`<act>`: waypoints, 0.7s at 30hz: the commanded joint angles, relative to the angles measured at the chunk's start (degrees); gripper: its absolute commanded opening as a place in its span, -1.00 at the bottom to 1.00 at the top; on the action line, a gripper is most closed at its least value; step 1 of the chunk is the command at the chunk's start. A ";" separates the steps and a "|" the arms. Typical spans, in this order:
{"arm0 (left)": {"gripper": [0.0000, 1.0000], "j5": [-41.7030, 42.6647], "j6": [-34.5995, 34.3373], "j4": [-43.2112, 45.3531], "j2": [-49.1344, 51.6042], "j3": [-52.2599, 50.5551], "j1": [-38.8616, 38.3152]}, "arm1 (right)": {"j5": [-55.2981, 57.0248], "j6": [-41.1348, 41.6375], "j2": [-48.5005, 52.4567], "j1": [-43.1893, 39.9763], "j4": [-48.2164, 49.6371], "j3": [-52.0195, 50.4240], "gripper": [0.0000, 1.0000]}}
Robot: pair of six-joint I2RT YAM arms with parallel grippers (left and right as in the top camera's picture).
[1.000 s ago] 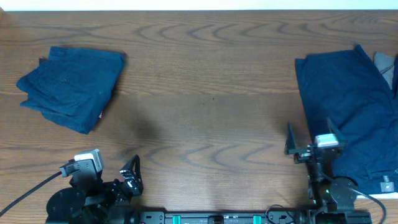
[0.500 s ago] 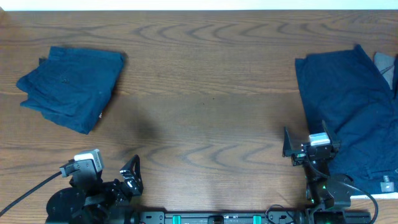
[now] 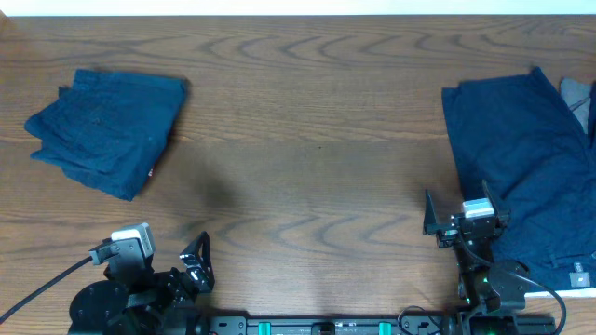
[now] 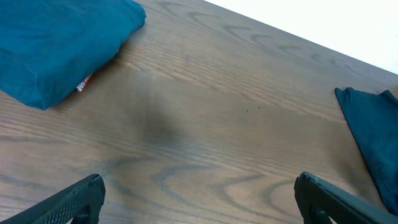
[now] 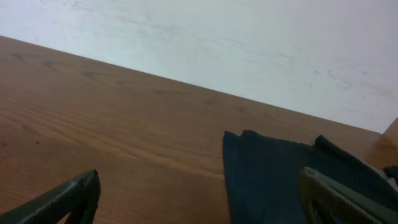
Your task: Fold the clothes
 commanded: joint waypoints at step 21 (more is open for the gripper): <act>0.95 -10.97 0.35 14.29 -15.72 -23.78 0.81 | -0.09 -0.81 -0.31 -0.04 -0.17 -0.07 0.99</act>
